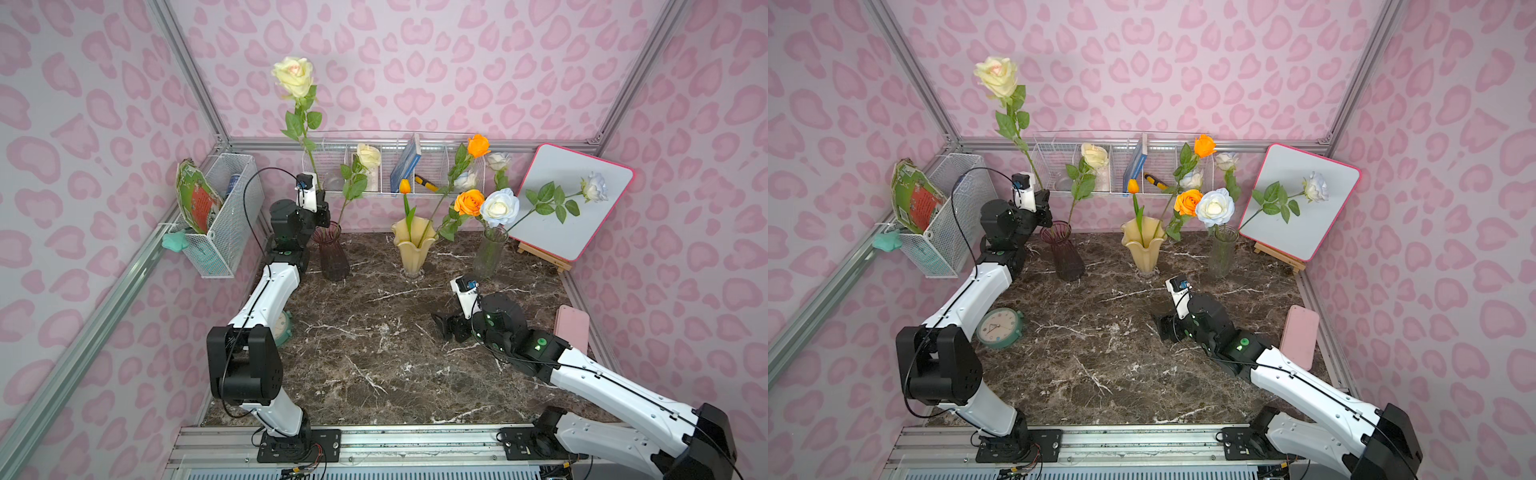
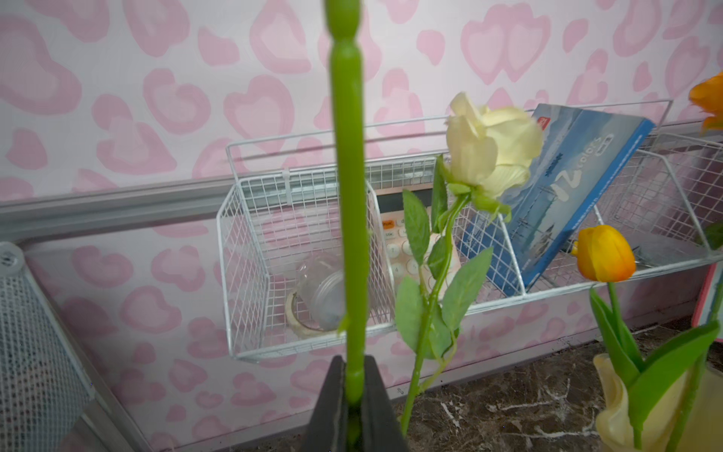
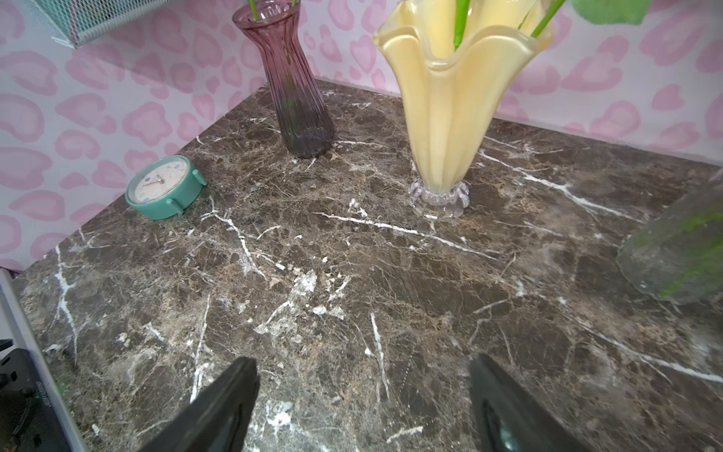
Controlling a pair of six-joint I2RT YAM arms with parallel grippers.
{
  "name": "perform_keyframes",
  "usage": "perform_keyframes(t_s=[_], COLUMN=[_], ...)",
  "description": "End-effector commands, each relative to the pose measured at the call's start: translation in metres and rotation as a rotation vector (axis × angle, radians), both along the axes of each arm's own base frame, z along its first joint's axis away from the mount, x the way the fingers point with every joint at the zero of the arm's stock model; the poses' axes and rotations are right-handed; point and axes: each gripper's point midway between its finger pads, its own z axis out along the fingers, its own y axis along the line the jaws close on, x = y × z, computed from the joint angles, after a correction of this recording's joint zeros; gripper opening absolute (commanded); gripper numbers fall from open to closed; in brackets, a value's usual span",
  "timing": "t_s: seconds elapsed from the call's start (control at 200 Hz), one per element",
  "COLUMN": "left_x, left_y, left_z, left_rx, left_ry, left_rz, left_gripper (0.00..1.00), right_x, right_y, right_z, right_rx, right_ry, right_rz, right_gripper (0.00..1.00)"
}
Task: Arrange the flowers in different vases according to their colors
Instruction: Insert the flower into the vase.
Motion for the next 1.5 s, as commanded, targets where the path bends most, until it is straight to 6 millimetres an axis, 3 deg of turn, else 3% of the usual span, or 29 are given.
perform_keyframes(t_s=[0.0, 0.17, 0.341, 0.401, 0.466, 0.571, 0.626, 0.716, 0.761, 0.801, 0.982, 1.112, 1.227, 1.498], left_x=[0.005, 0.014, 0.016, 0.015, 0.014, 0.011, 0.009, 0.003, -0.002, -0.008, -0.038, -0.07, -0.094, -0.143], left_y=[0.005, 0.008, 0.014, 0.014, 0.014, 0.013, 0.013, 0.015, 0.015, 0.016, 0.031, 0.046, 0.053, 0.059], left_z=[0.005, -0.025, -0.048, -0.057, -0.069, -0.083, -0.086, -0.09, -0.09, -0.089, -0.09, -0.097, -0.106, -0.105], left_rx=[-0.019, -0.045, -0.079, -0.089, -0.099, -0.106, -0.107, -0.116, -0.121, -0.128, -0.139, -0.165, -0.179, -0.184], left_ry=[-0.078, -0.069, -0.083, -0.063, -0.022, 0.019, 0.034, 0.071, 0.084, 0.092, 0.164, 0.226, 0.306, 0.321], left_rz=[0.018, 0.025, 0.057, 0.058, 0.057, 0.062, 0.062, 0.077, 0.082, 0.092, 0.187, 0.28, 0.34, 0.428], left_gripper=[0.0, 0.0, 0.0, 0.24, 0.43, 0.55, 0.7, 0.75, 0.84, 0.99, 0.99, 0.99, 0.99, 0.99], right_x=[-0.003, -0.003, -0.006, -0.007, -0.006, -0.007, -0.008, -0.01, -0.011, -0.012, -0.01, -0.005, 0.004, 0.032], right_y=[0.009, 0.005, 0.0, -0.003, -0.006, -0.01, -0.011, -0.015, -0.017, -0.019, -0.025, -0.032, -0.041, -0.065], right_z=[0.001, -0.025, -0.033, -0.034, -0.033, -0.032, -0.03, -0.026, -0.025, -0.022, -0.014, -0.013, -0.01, -0.012], right_rx=[0.029, -0.001, 0.003, 0.002, 0.005, 0.008, 0.013, 0.022, 0.025, 0.029, 0.032, 0.043, 0.048, 0.021], right_ry=[0.0, 0.047, 0.058, 0.059, 0.058, 0.056, 0.053, 0.044, 0.042, 0.038, 0.042, 0.06, 0.07, 0.09], right_rz=[0.045, 0.037, 0.028, 0.022, 0.015, 0.01, 0.007, 0.0, -0.004, -0.008, -0.024, -0.045, -0.082, -0.215], right_gripper=[0.87, 0.87, 0.87, 0.87, 0.87, 0.87, 0.87, 0.87, 0.87, 0.87, 0.87, 0.88, 0.88, 0.9])
